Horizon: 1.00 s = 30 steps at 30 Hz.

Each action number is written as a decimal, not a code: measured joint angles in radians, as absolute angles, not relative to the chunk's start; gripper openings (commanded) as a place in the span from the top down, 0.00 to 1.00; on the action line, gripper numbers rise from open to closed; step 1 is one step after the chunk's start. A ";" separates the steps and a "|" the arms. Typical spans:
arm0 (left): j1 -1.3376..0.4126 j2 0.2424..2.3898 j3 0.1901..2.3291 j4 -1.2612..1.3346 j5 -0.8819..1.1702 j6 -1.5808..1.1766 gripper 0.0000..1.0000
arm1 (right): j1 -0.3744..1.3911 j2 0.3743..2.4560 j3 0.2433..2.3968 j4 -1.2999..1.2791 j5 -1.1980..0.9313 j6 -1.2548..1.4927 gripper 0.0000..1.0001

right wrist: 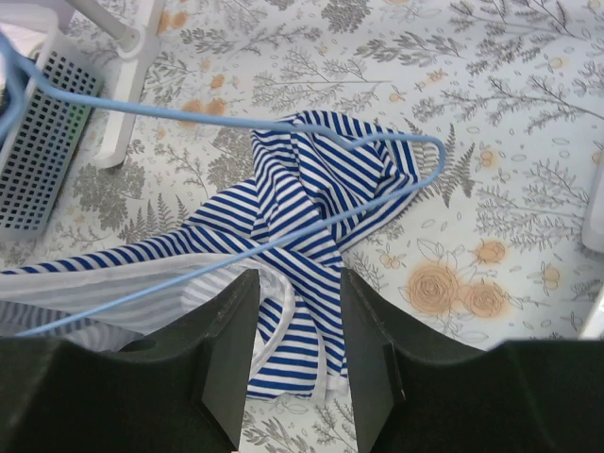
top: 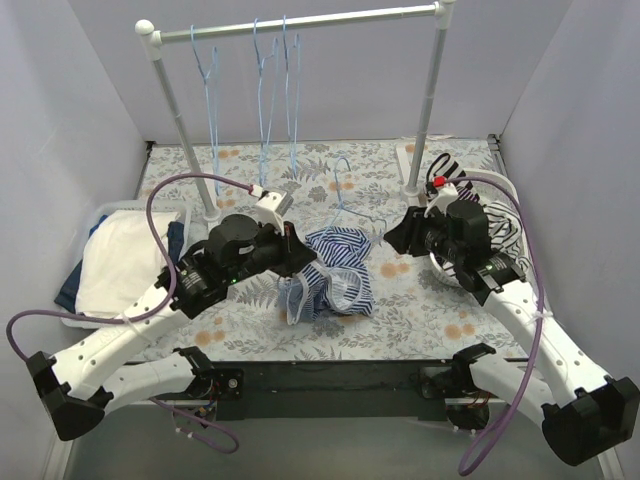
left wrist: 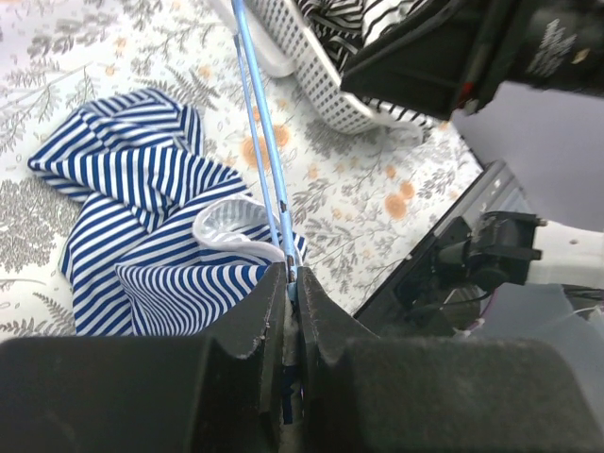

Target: Remove the tank top from the hanger

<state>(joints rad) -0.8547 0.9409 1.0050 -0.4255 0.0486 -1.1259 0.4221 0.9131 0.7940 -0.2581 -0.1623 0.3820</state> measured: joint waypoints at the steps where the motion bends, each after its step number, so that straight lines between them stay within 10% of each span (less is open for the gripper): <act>1: -0.855 0.951 1.000 -0.426 0.049 -1.125 1.00 | 0.425 0.921 0.802 -0.251 -0.164 0.388 0.56; 22: -0.899 1.073 0.990 -0.402 0.110 -1.100 1.00 | 0.563 1.171 0.973 -0.059 -0.173 0.346 0.54; 30: -0.899 1.073 0.990 -0.369 0.144 -1.097 1.00 | 0.569 1.193 0.971 -0.009 -0.167 0.326 0.99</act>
<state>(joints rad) -0.8989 1.0729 0.9897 -0.3691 0.1444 -1.0969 0.5690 1.1927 0.9714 -0.0093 -0.1673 0.3260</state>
